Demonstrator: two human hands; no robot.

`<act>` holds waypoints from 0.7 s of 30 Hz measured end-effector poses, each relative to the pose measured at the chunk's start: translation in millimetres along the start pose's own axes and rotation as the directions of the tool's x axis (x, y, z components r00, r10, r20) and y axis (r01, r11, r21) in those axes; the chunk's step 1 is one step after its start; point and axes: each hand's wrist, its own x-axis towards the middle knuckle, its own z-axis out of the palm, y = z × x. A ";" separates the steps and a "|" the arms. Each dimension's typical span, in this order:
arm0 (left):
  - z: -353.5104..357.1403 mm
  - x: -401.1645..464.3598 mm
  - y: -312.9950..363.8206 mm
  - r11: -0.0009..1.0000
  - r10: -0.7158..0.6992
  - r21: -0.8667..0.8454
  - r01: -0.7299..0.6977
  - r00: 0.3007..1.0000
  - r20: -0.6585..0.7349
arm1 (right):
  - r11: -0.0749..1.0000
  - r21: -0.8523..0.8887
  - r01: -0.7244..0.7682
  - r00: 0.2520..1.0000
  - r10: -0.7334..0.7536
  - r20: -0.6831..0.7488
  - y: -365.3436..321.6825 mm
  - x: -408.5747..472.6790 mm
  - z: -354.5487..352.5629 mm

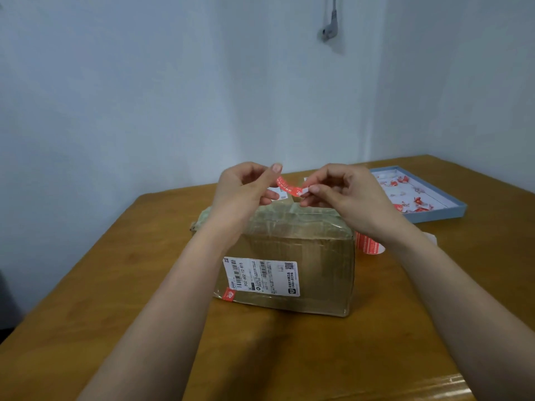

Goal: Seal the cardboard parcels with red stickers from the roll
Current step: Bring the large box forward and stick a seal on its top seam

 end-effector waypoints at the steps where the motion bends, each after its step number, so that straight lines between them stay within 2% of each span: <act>1: -2.4 0.1 -0.2 1.000 0.008 -0.006 -0.008 1.000 -0.013 | 1.000 -0.004 0.000 1.000 0.000 0.003 0.5 0.2 1.1; 6: -14.1 -1.6 -2.7 1.000 -0.001 -0.006 0.001 1.000 -0.030 | 0.998 0.003 -0.055 0.998 0.055 0.026 -0.9 1.5 3.2; 13: -22.3 -3.2 -12.3 0.995 -0.065 -0.086 0.054 0.990 -0.128 | 0.974 0.132 -0.182 0.981 0.172 0.086 -0.6 4.1 11.2; 18: -24.0 -4.8 -14.3 0.989 -0.111 -0.110 0.095 0.983 -0.148 | 0.967 0.176 -0.186 0.979 0.197 -0.048 4.3 8.8 21.7; 21: -23.8 -5.7 -15.4 0.987 -0.118 -0.126 0.101 0.983 -0.138 | 0.979 0.097 -0.179 0.972 0.191 -0.137 7.3 13.9 25.0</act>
